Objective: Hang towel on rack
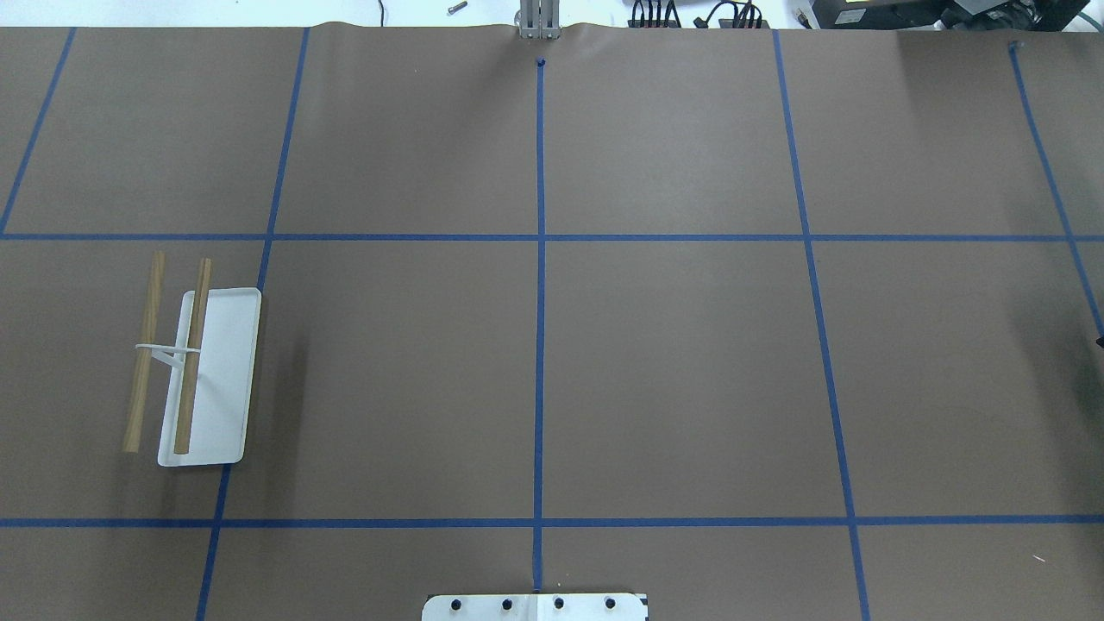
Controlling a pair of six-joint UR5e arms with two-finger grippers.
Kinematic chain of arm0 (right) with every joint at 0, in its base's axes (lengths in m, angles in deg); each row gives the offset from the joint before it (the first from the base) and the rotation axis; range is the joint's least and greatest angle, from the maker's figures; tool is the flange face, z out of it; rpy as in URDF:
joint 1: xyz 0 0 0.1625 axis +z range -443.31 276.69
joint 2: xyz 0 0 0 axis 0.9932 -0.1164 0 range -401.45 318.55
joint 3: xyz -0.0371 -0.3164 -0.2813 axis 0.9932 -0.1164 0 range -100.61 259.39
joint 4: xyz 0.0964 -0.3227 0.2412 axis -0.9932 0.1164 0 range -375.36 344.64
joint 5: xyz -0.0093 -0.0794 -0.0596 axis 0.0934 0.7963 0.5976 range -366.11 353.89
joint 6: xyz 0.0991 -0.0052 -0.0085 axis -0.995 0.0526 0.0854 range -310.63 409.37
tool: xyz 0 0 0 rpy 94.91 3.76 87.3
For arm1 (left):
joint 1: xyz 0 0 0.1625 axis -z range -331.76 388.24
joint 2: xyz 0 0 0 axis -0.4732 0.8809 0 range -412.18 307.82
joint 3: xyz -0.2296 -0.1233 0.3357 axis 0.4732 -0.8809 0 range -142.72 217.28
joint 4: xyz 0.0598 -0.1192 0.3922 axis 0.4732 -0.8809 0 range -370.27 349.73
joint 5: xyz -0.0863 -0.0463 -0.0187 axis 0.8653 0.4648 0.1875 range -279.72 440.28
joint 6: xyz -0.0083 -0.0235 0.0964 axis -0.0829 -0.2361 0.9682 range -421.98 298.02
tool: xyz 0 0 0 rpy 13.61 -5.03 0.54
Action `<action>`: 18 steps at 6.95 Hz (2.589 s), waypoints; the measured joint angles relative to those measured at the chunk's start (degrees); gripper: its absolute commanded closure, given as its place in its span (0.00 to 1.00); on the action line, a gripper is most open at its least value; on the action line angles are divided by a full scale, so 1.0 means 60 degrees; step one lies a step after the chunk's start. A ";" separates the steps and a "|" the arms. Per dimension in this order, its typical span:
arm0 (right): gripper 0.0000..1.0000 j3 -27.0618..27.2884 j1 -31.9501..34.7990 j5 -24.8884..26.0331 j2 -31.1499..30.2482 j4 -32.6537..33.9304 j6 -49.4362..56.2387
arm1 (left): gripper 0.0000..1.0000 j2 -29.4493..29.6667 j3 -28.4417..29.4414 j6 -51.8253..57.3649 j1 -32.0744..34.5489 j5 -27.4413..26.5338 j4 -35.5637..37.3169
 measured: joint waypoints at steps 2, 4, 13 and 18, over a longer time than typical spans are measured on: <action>0.33 0.0000 0.0080 0.0305 0.0454 0.0711 0.1093 | 0.02 -0.0018 -0.0059 -0.0007 0.0010 0.0000 -0.0007; 0.33 -0.0027 0.0487 0.1072 0.0578 0.1701 0.3196 | 0.02 -0.0025 -0.0058 -0.0001 0.0006 0.0010 -0.0008; 0.58 -0.0800 0.0583 0.1739 0.0533 0.1898 0.4471 | 0.02 -0.0025 -0.0082 0.0028 0.0015 0.0264 -0.0011; 0.86 -0.0982 0.0561 0.1714 0.0537 0.1898 0.4515 | 0.02 -0.0025 -0.0055 0.0034 0.0002 0.0276 -0.0011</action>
